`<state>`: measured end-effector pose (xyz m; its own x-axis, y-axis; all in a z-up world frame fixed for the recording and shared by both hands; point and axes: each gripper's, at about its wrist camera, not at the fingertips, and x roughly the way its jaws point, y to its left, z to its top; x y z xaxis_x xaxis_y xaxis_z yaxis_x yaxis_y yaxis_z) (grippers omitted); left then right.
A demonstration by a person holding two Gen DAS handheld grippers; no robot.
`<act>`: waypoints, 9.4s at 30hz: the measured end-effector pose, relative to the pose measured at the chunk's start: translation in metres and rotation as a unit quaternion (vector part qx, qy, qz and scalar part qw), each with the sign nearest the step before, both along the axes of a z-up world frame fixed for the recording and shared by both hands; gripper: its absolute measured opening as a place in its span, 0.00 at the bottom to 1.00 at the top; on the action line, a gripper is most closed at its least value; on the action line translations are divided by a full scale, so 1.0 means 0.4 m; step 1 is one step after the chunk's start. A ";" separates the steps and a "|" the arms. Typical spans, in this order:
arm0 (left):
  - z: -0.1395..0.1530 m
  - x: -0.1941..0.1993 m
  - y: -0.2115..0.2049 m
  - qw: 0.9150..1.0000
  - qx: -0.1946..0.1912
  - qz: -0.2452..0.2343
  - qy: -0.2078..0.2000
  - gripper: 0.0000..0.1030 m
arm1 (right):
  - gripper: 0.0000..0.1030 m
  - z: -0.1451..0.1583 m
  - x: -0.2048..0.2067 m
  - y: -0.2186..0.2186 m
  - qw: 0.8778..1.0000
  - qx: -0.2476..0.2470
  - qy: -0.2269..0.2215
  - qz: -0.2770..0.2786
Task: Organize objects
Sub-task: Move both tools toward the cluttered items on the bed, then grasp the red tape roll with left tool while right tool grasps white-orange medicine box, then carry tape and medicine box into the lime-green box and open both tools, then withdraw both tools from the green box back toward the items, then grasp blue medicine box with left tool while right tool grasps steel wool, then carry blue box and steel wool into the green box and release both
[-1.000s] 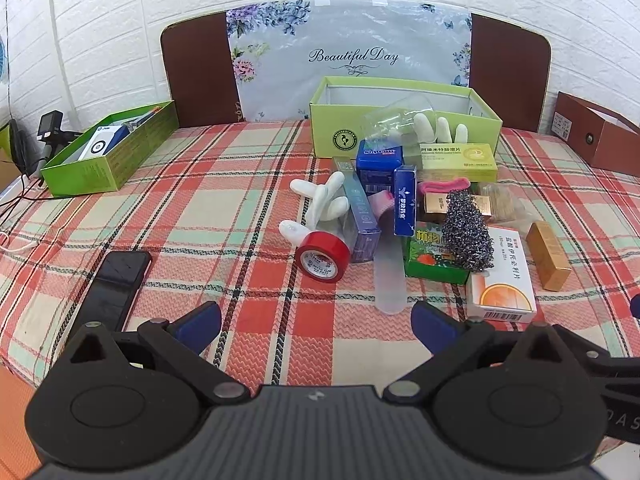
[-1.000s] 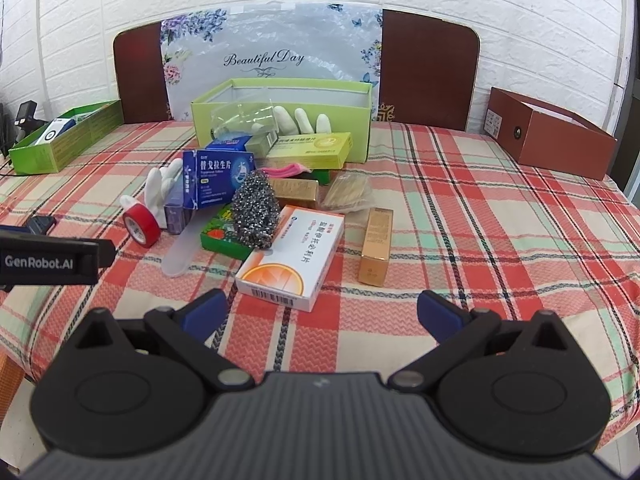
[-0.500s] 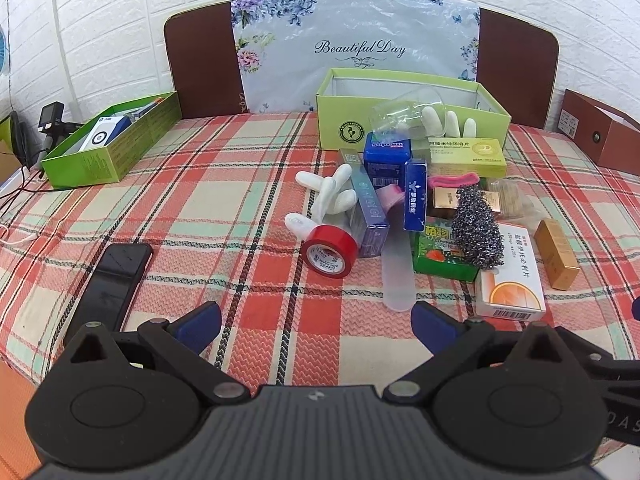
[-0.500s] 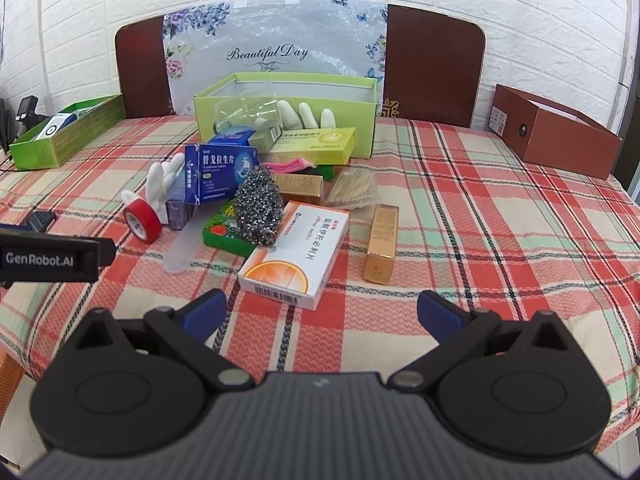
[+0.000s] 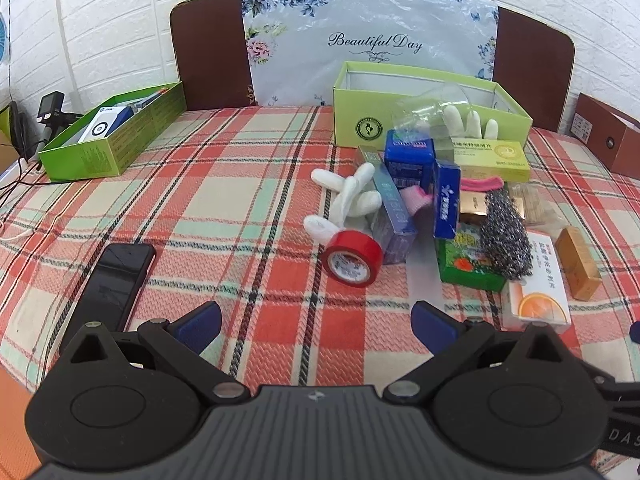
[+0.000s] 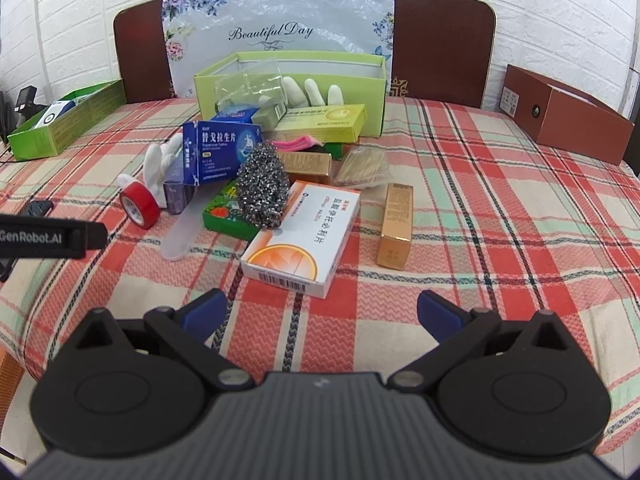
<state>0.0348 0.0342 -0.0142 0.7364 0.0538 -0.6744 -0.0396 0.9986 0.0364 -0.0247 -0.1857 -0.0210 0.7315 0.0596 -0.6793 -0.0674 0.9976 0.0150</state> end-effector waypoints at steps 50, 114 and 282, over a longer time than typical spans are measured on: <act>-0.107 0.076 -0.006 0.991 -0.042 -0.096 0.085 0.51 | 0.82 -0.096 0.075 0.009 0.998 0.008 0.046 0.045; 0.099 0.832 -0.070 0.987 -0.101 -0.098 -0.082 0.86 | 0.91 0.004 1.001 0.039 0.996 0.023 0.034 0.084; 0.107 0.839 -0.151 0.979 -0.137 -0.152 0.001 0.17 | 0.34 0.088 0.852 -0.101 0.996 0.013 -0.066 0.062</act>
